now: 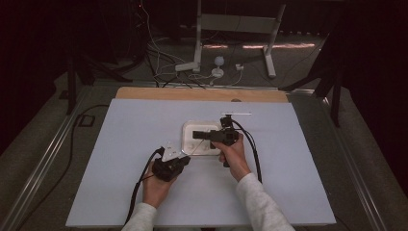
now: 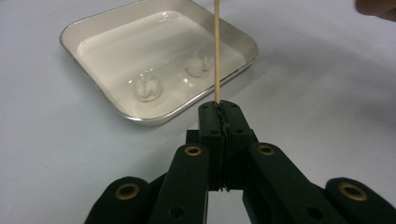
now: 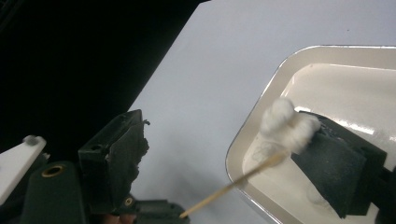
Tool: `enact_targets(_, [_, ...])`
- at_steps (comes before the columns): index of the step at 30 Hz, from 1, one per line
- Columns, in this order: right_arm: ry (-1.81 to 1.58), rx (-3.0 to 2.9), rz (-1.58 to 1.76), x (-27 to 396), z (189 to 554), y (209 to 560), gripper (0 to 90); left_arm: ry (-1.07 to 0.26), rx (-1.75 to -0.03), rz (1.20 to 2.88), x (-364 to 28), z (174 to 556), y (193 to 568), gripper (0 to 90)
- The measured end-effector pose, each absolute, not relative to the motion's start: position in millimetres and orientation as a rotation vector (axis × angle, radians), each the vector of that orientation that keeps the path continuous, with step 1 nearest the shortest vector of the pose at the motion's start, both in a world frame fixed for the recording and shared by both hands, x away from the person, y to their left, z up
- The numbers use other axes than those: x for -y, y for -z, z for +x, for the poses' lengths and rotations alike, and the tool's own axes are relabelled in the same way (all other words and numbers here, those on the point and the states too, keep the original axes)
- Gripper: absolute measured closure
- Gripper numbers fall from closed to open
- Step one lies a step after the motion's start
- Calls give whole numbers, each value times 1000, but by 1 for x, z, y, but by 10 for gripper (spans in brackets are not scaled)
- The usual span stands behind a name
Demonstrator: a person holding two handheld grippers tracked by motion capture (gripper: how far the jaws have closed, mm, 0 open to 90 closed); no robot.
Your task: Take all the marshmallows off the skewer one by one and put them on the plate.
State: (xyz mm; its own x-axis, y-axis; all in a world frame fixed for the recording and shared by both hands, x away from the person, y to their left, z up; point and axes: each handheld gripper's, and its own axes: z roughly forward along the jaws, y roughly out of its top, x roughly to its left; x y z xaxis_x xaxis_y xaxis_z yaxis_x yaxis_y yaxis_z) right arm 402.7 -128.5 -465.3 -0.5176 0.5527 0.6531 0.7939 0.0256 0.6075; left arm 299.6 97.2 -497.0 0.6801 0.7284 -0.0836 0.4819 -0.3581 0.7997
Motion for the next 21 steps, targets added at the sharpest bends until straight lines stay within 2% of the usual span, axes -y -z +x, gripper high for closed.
enact_targets(21, [1479,2098,-1412,144,397,462,180,-358,-1046,1984,-106,311,501,900])
